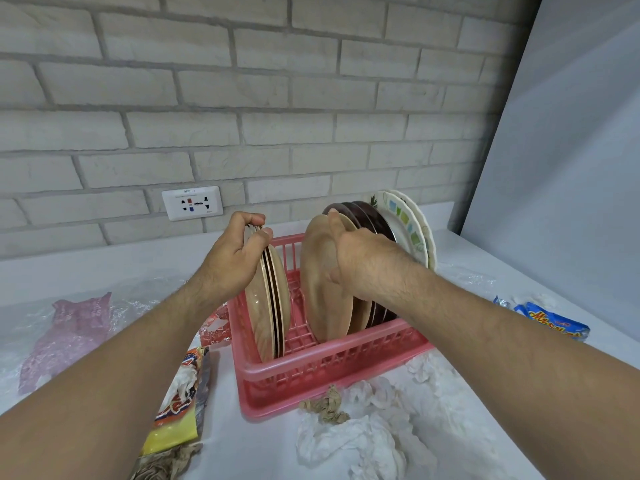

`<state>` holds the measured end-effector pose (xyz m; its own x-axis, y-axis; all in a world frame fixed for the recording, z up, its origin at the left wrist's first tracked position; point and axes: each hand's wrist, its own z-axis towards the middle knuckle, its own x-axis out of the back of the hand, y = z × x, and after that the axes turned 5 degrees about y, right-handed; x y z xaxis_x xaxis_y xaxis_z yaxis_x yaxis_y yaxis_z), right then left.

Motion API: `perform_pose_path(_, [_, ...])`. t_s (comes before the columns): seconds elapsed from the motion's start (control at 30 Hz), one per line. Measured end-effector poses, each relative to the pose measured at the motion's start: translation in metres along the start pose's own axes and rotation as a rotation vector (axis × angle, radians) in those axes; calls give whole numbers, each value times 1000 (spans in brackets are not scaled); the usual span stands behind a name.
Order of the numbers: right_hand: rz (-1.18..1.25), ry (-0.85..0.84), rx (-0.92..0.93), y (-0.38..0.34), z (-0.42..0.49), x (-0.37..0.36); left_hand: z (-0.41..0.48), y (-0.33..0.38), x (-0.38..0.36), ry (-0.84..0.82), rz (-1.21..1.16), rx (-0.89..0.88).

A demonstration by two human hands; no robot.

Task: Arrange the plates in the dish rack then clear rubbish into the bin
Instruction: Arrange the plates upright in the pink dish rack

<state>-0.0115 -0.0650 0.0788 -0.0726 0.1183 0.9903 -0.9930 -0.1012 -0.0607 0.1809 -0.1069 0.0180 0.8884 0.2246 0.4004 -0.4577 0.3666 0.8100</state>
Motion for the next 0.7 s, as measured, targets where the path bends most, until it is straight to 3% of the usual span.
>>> perform_pose_path(0.17, [69,127,176,4,-1,14,0,0,-1,12,-5,-8])
perform_pose_path(0.33, [384,225,243,-14,0,-2,1,2,-3,54,-36,-24])
perform_pose_path(0.43, [547,102,178,-24,1,-15,0,5,-2,44,-19,-72])
perform_pose_path(0.7, [292,71,273,-45,-1,-26,-3,5,3,29,15,-63])
